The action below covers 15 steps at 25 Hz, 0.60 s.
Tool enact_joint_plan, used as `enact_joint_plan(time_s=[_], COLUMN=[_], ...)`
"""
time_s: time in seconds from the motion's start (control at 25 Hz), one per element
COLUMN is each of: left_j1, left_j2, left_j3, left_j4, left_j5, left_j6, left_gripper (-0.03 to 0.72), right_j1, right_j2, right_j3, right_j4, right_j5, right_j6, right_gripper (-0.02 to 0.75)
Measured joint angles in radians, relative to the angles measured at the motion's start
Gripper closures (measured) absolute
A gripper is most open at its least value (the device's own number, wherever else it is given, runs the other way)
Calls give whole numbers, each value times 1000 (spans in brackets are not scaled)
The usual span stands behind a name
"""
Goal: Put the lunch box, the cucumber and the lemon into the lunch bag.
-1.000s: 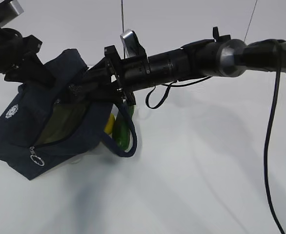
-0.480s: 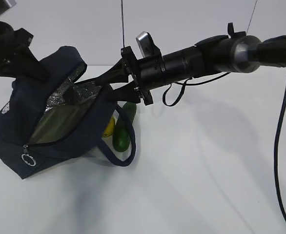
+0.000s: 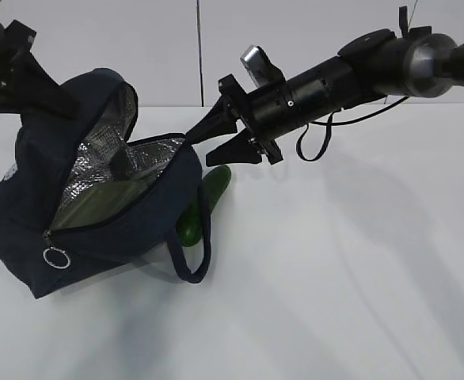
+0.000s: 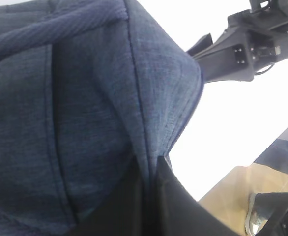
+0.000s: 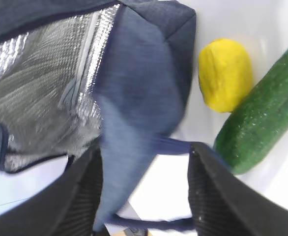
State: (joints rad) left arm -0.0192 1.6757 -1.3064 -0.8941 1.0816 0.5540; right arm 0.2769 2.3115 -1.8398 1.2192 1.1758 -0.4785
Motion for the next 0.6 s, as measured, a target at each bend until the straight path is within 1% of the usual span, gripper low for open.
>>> enact_joint_plan(time_s=[0.12, 0.2, 0.36, 0.48, 0.6], left_j1=[17, 39, 92, 120, 127], left_j2=[0, -2, -3, -4, -4], left_j3=[0, 0, 0, 0, 0], left_j4=[-3, 1, 49, 63, 83], left_j5=[2, 4, 8, 8, 6], left_j6=[2, 4, 6, 6, 6], left_gripper=[693, 693, 693, 693, 693], right_j1=[-6, -10, -18, -18, -20], right_j2=[-12, -23, -49, -68, -75], right_j3=[0, 0, 0, 0, 0], right_j4=[-54, -62, -88, -157, -227], right_j5=[-4, -4, -7, -25, -37], right_j6=[20, 29, 50, 94, 139], right_gripper=[321, 321, 321, 321, 321])
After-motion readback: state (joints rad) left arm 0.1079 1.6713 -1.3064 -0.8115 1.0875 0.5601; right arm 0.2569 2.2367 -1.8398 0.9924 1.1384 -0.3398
